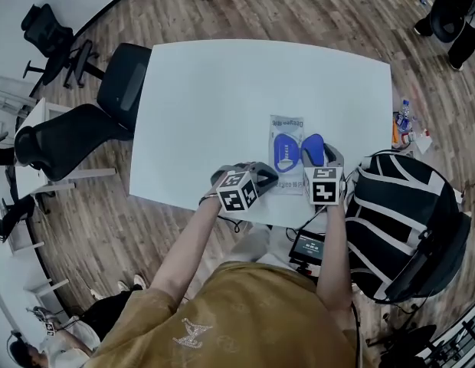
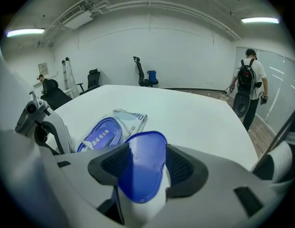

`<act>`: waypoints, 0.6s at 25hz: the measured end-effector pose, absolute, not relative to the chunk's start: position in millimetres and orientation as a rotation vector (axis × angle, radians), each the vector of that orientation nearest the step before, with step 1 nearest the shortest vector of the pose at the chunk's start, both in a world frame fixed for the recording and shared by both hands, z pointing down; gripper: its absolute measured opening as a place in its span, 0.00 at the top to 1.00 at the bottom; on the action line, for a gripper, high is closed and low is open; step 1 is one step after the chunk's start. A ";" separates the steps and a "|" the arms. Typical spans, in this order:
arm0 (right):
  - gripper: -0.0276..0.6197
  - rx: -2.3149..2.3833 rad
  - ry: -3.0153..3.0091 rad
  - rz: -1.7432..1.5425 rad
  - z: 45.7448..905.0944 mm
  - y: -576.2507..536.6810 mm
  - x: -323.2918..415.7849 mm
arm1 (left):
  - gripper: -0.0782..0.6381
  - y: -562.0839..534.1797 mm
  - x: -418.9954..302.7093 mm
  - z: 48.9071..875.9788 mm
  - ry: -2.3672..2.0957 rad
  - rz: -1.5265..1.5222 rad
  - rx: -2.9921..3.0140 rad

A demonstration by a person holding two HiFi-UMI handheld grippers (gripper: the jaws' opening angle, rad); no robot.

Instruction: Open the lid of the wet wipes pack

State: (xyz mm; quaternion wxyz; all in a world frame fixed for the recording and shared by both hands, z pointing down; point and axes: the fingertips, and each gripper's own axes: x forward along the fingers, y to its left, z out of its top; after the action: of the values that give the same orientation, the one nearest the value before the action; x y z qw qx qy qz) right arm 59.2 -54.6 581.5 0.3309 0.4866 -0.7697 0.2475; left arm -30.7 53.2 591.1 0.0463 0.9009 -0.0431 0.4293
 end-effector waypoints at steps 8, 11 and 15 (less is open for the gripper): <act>0.57 1.287 -1.977 0.415 553.4 -52.9 64.1 | 0.88 51.4 -27.7 592.5 -0.229 1.239 2.741; 0.66 1.410 -1.985 0.313 525.2 -49.0 63.2 | 0.88 55.6 -31.6 591.4 -0.247 1.230 2.731; 0.84 1.613 -2.066 0.104 463.9 -43.5 60.7 | 0.88 40.7 -33.6 567.0 -0.425 1.081 2.789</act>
State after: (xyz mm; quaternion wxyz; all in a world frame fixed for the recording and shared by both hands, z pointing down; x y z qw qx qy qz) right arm 60.7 -43.5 463.9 0.2566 0.5943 -0.7613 0.0384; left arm -33.6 40.7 567.0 0.0601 0.9215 -0.1403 0.3572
